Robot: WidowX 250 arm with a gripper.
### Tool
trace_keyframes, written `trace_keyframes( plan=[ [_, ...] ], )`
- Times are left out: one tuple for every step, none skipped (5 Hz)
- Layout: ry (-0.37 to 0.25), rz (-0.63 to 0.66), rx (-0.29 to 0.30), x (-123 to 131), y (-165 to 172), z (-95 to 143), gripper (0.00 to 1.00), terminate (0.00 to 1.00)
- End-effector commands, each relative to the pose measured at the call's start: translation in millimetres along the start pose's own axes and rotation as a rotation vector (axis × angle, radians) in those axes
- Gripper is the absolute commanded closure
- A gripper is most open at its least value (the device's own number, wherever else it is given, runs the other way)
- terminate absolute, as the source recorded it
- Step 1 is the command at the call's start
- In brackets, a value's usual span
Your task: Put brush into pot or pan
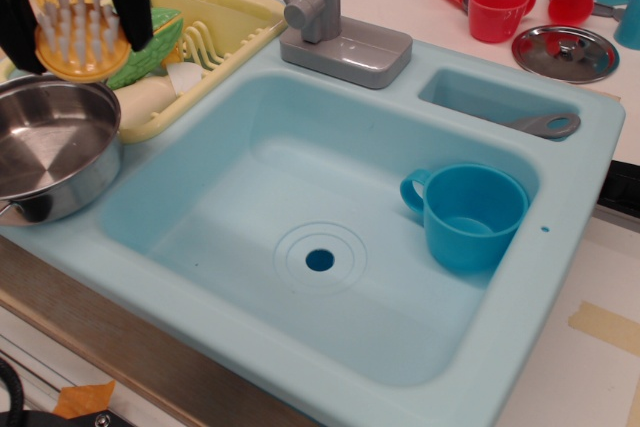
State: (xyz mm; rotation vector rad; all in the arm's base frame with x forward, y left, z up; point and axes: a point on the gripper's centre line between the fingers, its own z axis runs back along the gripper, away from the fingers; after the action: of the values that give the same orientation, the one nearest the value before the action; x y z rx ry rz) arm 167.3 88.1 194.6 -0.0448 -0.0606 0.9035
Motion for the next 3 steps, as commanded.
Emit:
trace_keyframes(
  plan=[
    [0.006, 0.005, -0.037, 21.0, 28.2, -8.0, 0.00, 0.00],
    [0.044, -0.004, -0.055, 28.3, 35.5, -20.1, 0.00, 0.00],
    [0.044, -0.010, -0.082, 23.2, 22.0, -17.6, 0.00, 0.00]
  ],
)
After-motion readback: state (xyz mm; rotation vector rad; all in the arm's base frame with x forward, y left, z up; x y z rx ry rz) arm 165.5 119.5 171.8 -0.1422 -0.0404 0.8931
